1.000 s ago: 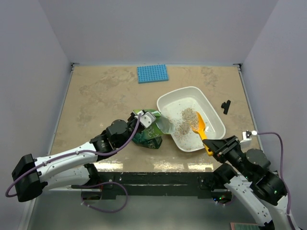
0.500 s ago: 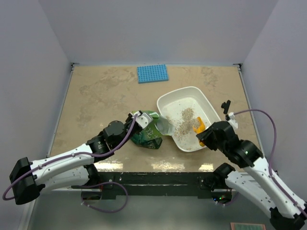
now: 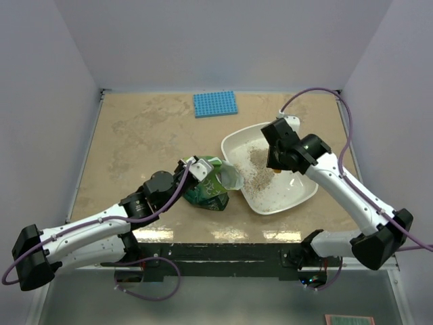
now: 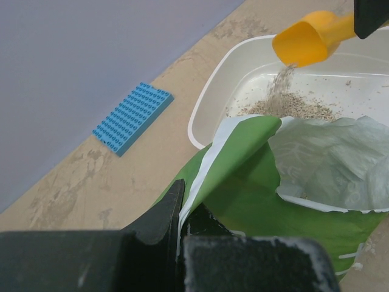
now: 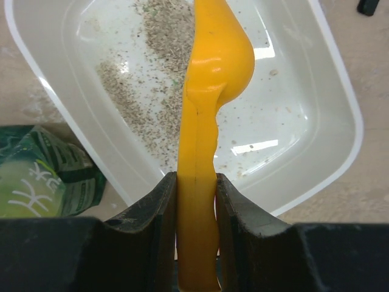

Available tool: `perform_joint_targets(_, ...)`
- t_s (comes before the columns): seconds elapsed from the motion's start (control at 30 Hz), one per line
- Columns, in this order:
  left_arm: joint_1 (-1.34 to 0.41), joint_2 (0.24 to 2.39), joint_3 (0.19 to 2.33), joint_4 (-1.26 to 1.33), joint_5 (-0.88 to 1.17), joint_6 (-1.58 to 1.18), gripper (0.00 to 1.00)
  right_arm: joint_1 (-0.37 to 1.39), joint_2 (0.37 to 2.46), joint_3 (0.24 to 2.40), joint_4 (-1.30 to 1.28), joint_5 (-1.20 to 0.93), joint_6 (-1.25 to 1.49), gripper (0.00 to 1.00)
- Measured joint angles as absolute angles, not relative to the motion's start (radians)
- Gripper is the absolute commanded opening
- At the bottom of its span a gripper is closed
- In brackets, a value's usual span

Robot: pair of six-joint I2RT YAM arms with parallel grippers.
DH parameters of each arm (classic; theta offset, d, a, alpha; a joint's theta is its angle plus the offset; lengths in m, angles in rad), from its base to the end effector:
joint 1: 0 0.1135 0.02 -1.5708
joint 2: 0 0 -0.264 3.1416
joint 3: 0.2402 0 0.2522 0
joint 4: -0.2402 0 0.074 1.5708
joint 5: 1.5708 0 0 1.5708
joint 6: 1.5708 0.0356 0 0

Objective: Fill the litter box with clean litter

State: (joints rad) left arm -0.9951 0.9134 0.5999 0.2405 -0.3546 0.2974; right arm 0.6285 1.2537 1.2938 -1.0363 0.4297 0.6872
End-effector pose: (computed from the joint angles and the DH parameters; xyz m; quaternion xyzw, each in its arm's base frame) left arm 0.1287 -0.1755 0.2962 0.3383 0.6479 -0.1077 0.6740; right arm 0.2011 0.1278 0.3448 0.0879 0.9348 0.0075 0.3441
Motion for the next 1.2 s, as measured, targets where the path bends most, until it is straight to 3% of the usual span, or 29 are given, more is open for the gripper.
perform_joint_targets(0.43, -0.995, 0.89, 0.6, 0.219, -0.367, 0.297, 0.0, 0.628, 1.347, 1.533, -1.215, 0.436, 0.491, 0.0)
perform_joint_targets(0.7, -0.995, 0.876, 0.595, 0.215, -0.367, 0.297, 0.0, 0.628, 1.225, 1.662, -1.217, 0.15, 0.455, 0.0)
perform_joint_targets(1.2, -0.995, 0.874, 0.593, 0.216, -0.376, 0.298, 0.0, 0.628, 1.101, 1.678, -1.219, -0.282, 0.452, 0.0)
